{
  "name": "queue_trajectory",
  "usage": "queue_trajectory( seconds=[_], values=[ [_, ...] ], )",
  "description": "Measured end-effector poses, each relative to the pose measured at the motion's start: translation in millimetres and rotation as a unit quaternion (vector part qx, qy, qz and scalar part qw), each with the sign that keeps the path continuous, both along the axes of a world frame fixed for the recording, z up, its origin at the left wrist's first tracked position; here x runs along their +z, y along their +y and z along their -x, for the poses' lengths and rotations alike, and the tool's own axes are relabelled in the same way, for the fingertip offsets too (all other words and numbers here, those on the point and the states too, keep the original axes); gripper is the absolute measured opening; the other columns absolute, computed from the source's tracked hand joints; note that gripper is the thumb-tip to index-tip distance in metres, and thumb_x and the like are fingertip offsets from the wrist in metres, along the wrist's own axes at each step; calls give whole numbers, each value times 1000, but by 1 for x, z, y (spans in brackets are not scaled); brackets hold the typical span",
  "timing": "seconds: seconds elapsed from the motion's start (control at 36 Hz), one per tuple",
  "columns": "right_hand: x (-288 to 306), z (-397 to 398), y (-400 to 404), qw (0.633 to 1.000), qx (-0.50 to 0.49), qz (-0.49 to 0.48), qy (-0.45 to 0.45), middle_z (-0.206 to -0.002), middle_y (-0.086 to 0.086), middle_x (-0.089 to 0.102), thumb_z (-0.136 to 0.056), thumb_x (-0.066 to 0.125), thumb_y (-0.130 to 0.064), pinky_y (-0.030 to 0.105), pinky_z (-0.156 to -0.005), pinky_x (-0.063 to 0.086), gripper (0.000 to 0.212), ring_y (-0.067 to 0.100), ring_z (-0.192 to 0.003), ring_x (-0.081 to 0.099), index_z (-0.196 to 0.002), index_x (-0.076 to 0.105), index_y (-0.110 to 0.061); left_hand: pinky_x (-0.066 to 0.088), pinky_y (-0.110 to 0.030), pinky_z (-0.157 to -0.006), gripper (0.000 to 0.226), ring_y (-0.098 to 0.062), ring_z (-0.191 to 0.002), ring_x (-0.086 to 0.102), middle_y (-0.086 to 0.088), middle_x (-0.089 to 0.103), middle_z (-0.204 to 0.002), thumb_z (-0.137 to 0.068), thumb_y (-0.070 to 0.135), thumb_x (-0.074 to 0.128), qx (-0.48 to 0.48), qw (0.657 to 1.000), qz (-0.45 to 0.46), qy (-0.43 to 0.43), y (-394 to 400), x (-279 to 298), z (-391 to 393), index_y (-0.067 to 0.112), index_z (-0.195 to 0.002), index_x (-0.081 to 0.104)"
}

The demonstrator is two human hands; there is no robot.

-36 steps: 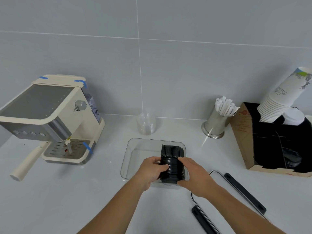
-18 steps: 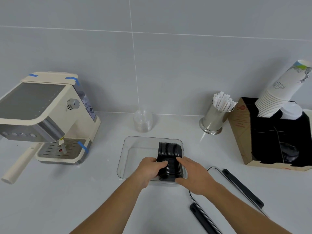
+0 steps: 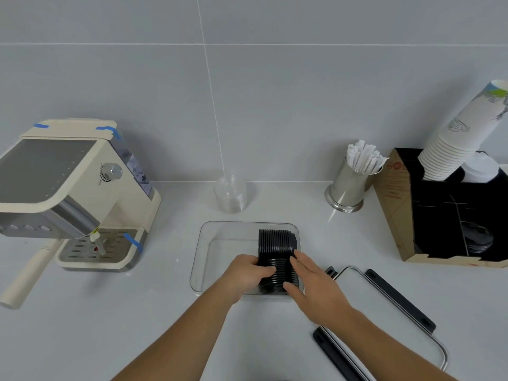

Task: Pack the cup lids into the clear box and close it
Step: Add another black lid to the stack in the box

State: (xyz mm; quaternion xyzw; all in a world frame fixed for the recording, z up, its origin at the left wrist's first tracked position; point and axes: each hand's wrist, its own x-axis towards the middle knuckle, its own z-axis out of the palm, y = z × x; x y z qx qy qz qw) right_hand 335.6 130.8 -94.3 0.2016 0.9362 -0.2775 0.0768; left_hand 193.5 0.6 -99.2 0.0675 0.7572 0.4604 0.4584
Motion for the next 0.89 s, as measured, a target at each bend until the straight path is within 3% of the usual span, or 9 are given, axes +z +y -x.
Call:
queue_trajectory(
  seconds=[0.19, 0.28, 0.36, 0.44, 0.56, 0.67, 0.75, 0.83, 0.89],
  values=[
    [1, -1, 0, 984, -107, 120, 72, -145, -27, 30, -96, 55, -32, 18, -115, 27, 59, -6, -137, 33, -151, 31, -30, 51, -38, -98, 34, -24, -104, 68, -13, 73, -113, -81, 26, 75, 9, 1000, 20, -10, 0, -1, 7, 7, -108, 72],
    [7, 1, -3, 963, -167, 194, 80, -105, -38, 63, -97, 51, -15, 6, -90, 43, 50, -22, -101, 54, -114, 44, -61, 52, -38, -98, 29, -24, -101, 69, -15, 74, -111, -80, 24, 76, 12, 1000, 26, -12, 2, -2, 7, 5, -102, 74],
    [0, 0, -3, 952, -193, 224, 79, -91, -46, 63, -98, 45, -5, 10, -87, 46, 58, -22, -91, 58, -104, 46, -63, 55, -39, -97, 14, -22, -97, 72, -8, 77, -99, -80, 22, 78, 26, 1000, 14, -5, 5, -4, 3, 12, -90, 75],
    [0, -2, -5, 941, -211, 250, 92, -78, -46, 59, -98, 45, 0, -3, -74, 41, 64, -30, -82, 54, -104, 39, -63, 55, -38, -96, 21, -20, -95, 71, -6, 76, -98, -81, 22, 77, 33, 999, 15, 13, 5, -4, 0, 9, -97, 75],
    [-1, -1, -5, 930, -231, 269, 93, -81, -52, 59, -99, 45, 0, 0, -77, 42, 63, -21, -87, 59, -111, 39, -61, 55, -36, -95, 24, -18, -94, 70, -5, 76, -98, -83, 23, 75, 33, 999, 18, 25, 5, 0, -2, 8, -102, 75],
    [0, -1, -6, 926, -247, 275, 83, -95, -40, 58, -98, 45, 0, 19, -89, 46, 64, 9, -110, 64, -110, 40, -62, 55, -32, -91, 28, -17, -92, 69, -4, 75, -99, -84, 24, 74, 27, 999, 26, 32, 5, 4, -4, 7, -106, 74],
    [13, 2, -10, 913, -256, 307, 76, -120, -20, 62, -97, 42, 2, 40, -99, 47, 56, 30, -124, 55, -119, 53, -48, 51, -22, -72, 26, -11, -80, 65, -2, 72, -94, -86, 24, 72, 17, 998, 34, 41, 5, 11, -6, 7, -105, 73],
    [25, 3, -10, 897, -270, 341, 74, -108, -27, 60, -97, 44, 2, 34, -101, 45, 43, 8, -103, 64, -128, 59, -24, 48, -20, -65, 24, -8, -72, 60, 0, 69, -86, -88, 26, 69, 20, 998, 33, 40, 2, 18, -6, 6, -101, 74],
    [31, 3, -8, 896, -266, 349, 68, -100, -28, 61, -96, 45, 0, 17, -85, 46, 41, 0, -120, 36, -114, 60, -34, 46, -22, -69, 22, -11, -69, 56, 1, 62, -77, -88, 31, 68, 22, 999, 33, 36, -2, 22, -6, 9, -90, 71]
  ],
)
